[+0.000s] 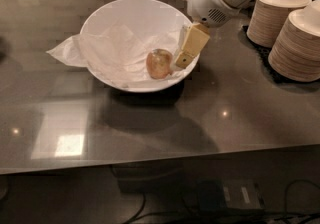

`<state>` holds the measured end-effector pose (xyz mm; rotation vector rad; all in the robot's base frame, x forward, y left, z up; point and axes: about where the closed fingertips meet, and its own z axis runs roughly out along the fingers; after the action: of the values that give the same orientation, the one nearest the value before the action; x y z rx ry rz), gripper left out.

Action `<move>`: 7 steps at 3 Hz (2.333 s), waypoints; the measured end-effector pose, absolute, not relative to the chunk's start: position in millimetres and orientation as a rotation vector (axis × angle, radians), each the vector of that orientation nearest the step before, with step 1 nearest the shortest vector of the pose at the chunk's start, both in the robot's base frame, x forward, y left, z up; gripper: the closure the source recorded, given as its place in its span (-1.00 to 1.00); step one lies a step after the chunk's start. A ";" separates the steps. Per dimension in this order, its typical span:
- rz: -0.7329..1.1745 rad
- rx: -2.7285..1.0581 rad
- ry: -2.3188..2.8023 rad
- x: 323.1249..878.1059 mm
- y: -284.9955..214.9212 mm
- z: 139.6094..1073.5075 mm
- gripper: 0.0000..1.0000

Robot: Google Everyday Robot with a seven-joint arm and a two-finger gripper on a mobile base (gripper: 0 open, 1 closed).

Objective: Pick apple from white bowl

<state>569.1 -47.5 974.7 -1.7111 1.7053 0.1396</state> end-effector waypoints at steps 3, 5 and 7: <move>0.240 -1.699 1.722 593.4 -30.6 940.5 -0.70; 0.306 -1.730 1.759 597.9 -20.8 910.8 -0.58; 0.332 -1.755 1.797 600.2 -15.9 888.0 -0.60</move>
Offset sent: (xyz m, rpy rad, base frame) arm 0.0287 0.0116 -0.0345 0.0655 0.0576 -0.0041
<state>600.2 -15.9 888.0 -1.7548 1.7967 0.3318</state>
